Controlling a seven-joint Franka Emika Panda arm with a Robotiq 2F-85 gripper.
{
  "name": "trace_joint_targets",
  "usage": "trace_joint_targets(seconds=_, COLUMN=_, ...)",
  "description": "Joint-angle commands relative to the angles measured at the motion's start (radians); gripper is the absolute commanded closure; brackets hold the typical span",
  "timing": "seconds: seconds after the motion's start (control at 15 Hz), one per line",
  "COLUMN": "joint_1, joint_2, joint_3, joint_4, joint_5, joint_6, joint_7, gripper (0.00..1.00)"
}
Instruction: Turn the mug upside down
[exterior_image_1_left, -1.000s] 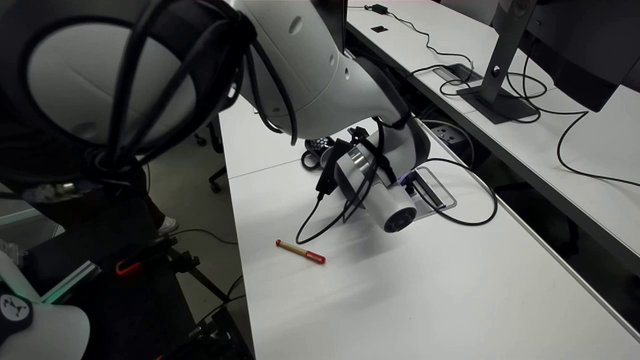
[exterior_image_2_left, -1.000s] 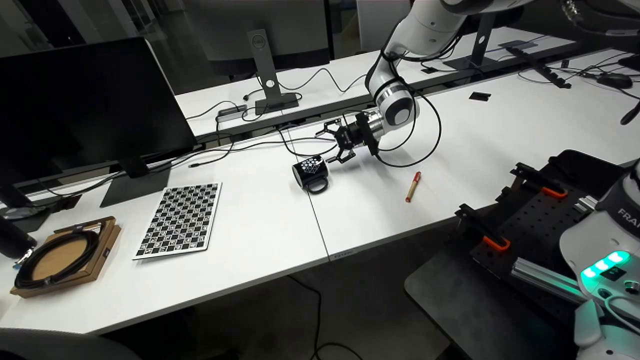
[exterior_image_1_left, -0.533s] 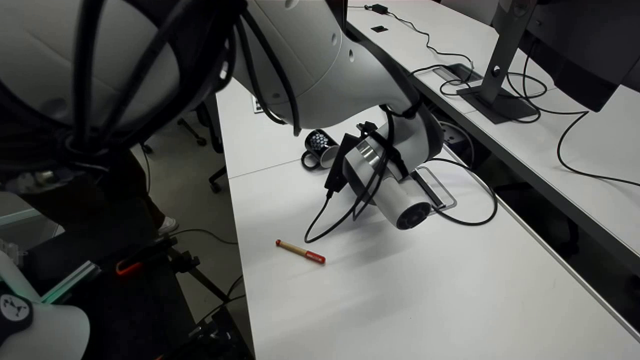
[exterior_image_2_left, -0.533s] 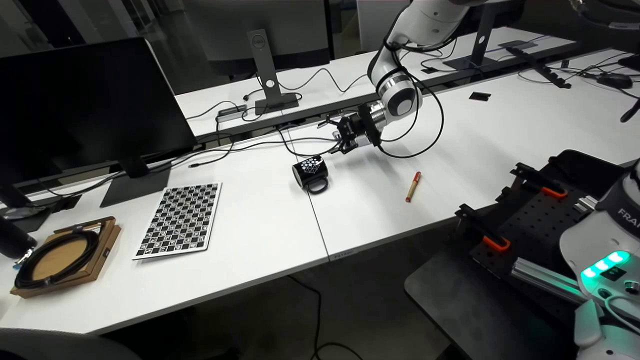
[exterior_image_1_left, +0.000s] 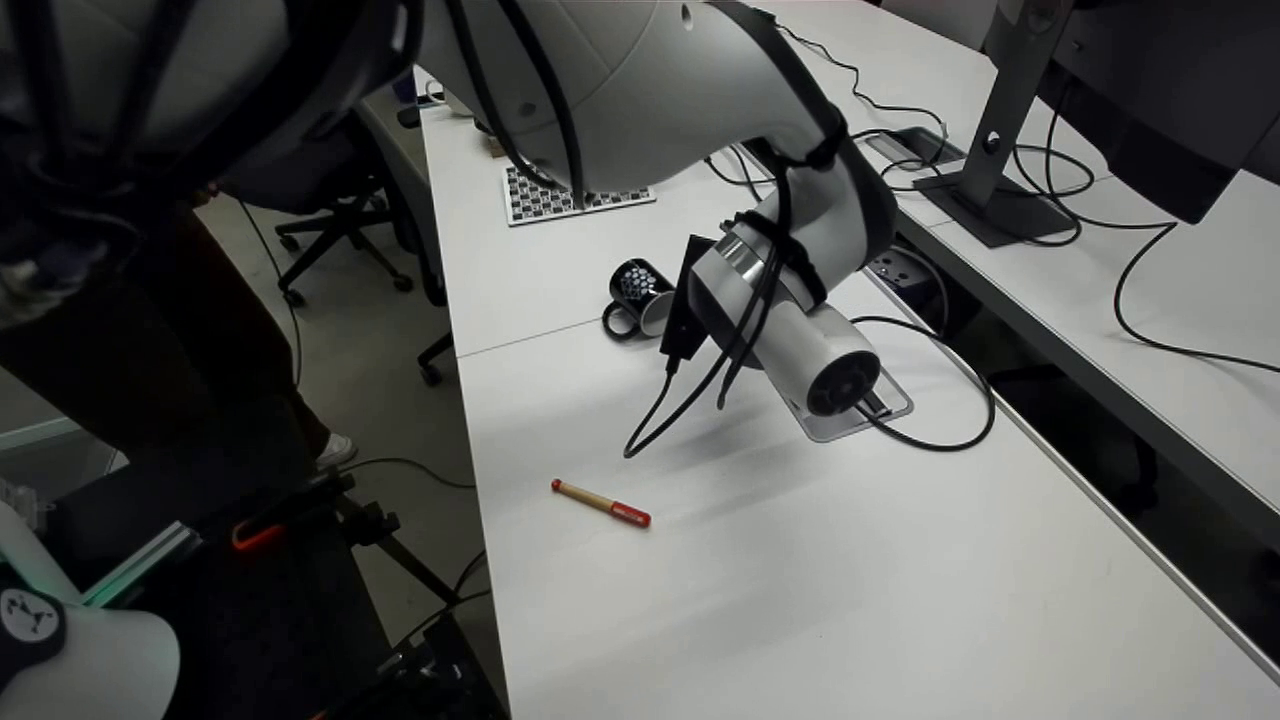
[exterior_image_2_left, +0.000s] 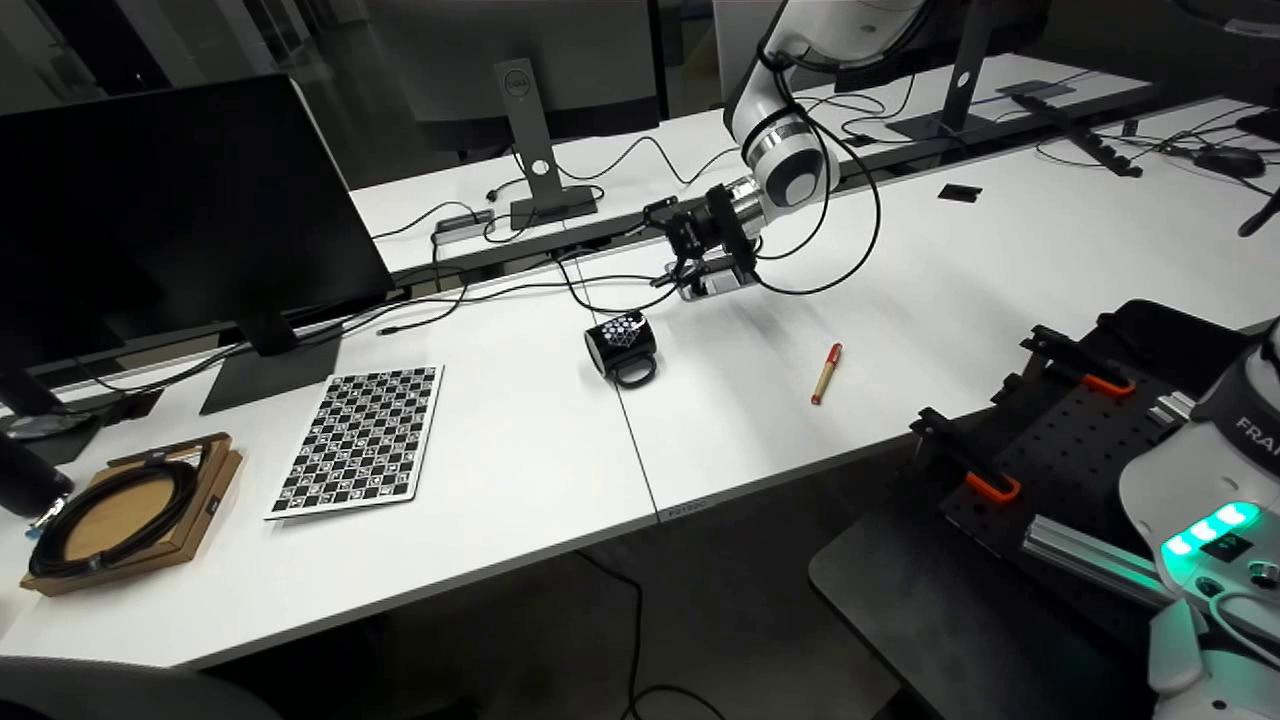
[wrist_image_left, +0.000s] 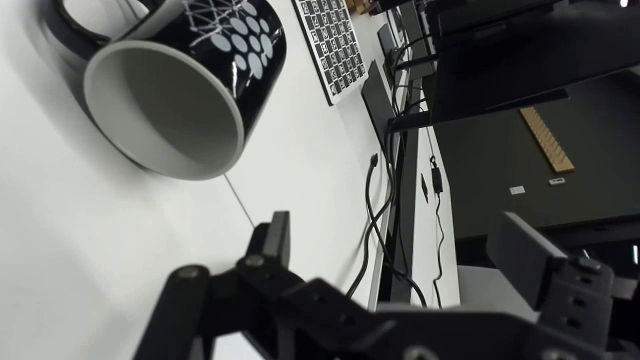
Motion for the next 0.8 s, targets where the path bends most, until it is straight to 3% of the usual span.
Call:
trace_joint_targets(seconds=0.0, joint_1=0.071, joint_2=-0.107, joint_3=-0.031, joint_4=-0.095, joint_5=-0.017, joint_6=0.101, joint_7=-0.064, gripper=0.00)
trace_joint_targets(seconds=0.73, joint_1=0.221, joint_2=-0.349, joint_3=-0.008, joint_4=-0.286, joint_5=-0.040, joint_6=0.464, joint_7=-0.279, gripper=0.00)
